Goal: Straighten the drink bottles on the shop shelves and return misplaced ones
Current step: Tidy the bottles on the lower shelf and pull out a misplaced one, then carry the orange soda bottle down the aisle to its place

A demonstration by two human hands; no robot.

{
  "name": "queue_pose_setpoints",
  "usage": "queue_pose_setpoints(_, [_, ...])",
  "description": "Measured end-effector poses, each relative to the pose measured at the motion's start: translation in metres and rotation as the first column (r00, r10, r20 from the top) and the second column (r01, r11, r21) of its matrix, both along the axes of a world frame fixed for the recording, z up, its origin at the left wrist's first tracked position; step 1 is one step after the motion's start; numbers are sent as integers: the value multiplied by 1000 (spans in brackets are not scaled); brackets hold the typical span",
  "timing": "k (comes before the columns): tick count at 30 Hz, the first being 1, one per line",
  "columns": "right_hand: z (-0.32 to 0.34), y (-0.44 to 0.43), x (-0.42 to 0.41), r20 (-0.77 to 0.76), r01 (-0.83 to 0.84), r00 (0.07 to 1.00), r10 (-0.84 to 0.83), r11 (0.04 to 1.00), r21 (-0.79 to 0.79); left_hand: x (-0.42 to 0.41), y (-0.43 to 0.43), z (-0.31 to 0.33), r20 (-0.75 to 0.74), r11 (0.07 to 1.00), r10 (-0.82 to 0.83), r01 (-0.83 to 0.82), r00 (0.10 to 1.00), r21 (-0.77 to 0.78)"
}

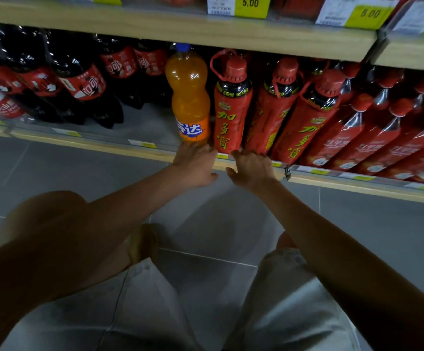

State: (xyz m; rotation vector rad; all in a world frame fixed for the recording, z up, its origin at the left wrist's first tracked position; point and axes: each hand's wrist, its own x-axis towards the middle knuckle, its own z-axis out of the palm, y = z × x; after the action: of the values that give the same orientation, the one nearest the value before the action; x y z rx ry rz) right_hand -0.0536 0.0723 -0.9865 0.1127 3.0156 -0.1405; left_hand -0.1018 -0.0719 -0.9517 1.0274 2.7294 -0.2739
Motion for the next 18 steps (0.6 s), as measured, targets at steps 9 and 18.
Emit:
queue_pose_setpoints(9, [-13, -10, -13, 40, -23, 999, 23, 999, 23, -18, -10, -16, 6, 995, 60, -60, 998, 84])
queue_pose_setpoints(18, [-28, -25, -42, 80, 51, 995, -53, 998, 22, -49, -23, -27, 31, 996, 18, -20, 999, 85])
